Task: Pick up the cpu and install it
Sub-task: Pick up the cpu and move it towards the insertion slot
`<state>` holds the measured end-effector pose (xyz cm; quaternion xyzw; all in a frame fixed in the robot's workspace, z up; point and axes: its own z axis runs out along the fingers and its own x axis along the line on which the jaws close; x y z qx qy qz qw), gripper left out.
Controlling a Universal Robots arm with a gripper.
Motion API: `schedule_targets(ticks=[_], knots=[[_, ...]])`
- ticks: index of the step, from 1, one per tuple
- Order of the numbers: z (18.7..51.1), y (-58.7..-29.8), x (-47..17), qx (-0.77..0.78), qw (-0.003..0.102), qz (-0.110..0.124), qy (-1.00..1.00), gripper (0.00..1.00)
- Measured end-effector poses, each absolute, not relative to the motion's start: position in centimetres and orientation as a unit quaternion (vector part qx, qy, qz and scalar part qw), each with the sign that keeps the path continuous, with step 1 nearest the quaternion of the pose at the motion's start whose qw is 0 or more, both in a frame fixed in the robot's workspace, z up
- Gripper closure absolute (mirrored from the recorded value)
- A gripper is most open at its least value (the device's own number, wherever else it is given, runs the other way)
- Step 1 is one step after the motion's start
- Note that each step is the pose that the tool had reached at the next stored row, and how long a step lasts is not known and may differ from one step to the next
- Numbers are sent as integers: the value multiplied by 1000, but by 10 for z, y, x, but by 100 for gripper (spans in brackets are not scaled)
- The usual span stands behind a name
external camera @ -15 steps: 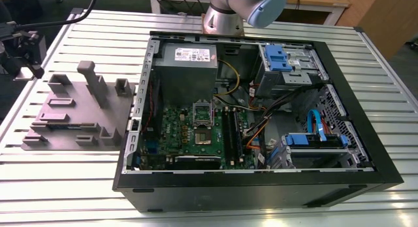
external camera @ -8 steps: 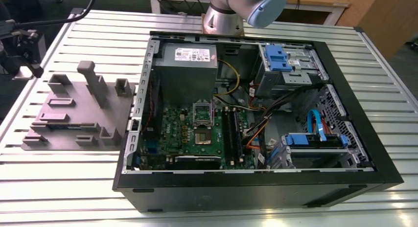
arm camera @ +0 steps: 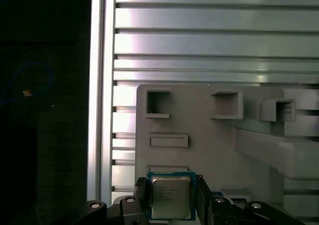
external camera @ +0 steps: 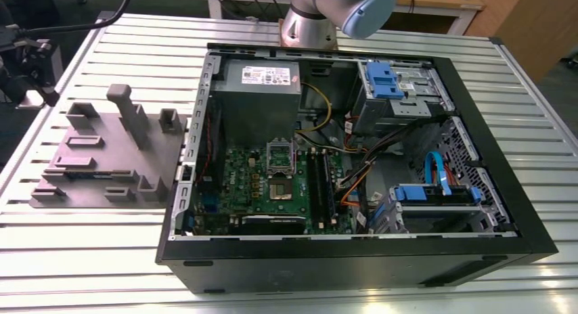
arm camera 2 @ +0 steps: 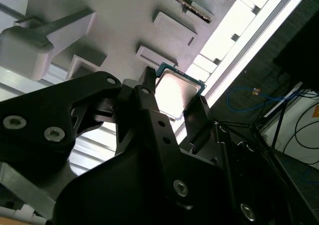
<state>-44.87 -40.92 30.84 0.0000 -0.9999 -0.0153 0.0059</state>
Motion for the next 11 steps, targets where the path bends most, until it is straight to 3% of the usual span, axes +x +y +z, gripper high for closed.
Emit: schedule_targets(ticks=[11], knots=[[318,-409,-449,0,6,-15,-1000,53]])
